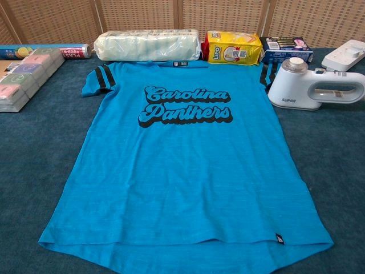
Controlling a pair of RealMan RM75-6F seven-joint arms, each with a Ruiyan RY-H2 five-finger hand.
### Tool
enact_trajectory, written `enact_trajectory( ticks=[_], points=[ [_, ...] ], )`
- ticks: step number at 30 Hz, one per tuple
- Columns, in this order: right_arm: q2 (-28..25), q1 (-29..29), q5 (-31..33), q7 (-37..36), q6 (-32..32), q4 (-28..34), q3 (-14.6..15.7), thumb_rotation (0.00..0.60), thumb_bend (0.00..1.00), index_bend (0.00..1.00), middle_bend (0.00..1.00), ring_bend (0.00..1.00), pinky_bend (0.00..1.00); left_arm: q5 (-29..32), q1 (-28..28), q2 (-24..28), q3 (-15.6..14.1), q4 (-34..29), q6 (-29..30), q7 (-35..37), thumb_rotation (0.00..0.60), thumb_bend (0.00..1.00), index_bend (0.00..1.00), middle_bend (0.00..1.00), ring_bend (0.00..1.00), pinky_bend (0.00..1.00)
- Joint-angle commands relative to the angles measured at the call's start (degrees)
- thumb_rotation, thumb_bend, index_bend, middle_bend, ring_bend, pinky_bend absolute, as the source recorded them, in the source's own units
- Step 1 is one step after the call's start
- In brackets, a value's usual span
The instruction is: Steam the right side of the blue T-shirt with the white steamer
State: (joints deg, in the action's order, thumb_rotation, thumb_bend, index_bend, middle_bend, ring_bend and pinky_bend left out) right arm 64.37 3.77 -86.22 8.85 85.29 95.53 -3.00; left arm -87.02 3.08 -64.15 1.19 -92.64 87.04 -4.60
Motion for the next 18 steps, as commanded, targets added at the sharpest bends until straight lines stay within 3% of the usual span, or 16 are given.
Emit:
enact_trajectory(
  ticks=[1, 9, 18],
  points=[
    [0.1, 0.2, 0.1, 0.0, -0.3, -0.1, -0.1, 0.572, 0.28, 0.32, 0.37, 0.42, 0.43, 0.0, 0.2, -0.1, 0.0, 0.1, -0.4, -0.1, 0.6, 0.21, 0.27, 0.33, 0.26, 0.26],
    [0.3, 0.1, 0.0, -0.4, -0.1, -0.4, 0.0, 0.573, 0.28, 0.32, 0.37, 0.42, 0.43, -1.0, 0.6, 0.2, 0.0, -0.2, -0.2, 0.0, 0.6, 0.21, 0.27, 0.33, 0.26, 0.26],
    [0.1, -0.8, 0.0, -0.3, 0.9, 0.0, 0.2, 0.571, 0.28, 0.32, 0.37, 0.42, 0.43, -3.5, 3.5, 0.4, -1.5, -1.3, -5.1, -1.1, 0.6, 0.19, 0.27, 0.33, 0.26, 0.26]
  ],
)
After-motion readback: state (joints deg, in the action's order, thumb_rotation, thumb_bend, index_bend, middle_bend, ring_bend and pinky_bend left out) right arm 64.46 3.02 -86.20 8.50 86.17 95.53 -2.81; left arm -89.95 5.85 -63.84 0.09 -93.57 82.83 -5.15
